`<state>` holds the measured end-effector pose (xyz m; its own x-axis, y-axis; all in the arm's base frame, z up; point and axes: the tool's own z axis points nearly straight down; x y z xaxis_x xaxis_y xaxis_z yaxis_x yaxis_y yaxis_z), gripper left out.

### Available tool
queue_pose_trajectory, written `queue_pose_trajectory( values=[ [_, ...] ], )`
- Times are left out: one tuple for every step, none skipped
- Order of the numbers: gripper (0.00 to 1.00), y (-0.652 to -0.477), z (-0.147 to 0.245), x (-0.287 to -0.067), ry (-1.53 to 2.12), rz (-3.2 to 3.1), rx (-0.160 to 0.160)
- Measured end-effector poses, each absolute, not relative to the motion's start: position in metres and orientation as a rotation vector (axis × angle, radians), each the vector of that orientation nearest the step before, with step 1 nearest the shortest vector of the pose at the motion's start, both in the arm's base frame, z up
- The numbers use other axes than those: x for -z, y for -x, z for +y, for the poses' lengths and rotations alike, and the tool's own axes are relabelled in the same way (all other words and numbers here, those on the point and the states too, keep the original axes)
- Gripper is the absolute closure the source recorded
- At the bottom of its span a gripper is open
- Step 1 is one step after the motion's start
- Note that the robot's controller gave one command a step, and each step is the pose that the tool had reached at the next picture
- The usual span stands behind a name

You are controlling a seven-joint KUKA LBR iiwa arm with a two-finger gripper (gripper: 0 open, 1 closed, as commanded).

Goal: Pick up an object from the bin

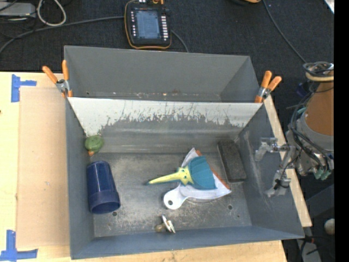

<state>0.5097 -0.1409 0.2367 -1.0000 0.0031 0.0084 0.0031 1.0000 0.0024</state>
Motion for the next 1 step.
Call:
queue_pose_trajectory(
  values=[
    [0.0, -0.5114, -0.1399, -0.2403, -0.003, -3.14, 0.001]
  ],
)
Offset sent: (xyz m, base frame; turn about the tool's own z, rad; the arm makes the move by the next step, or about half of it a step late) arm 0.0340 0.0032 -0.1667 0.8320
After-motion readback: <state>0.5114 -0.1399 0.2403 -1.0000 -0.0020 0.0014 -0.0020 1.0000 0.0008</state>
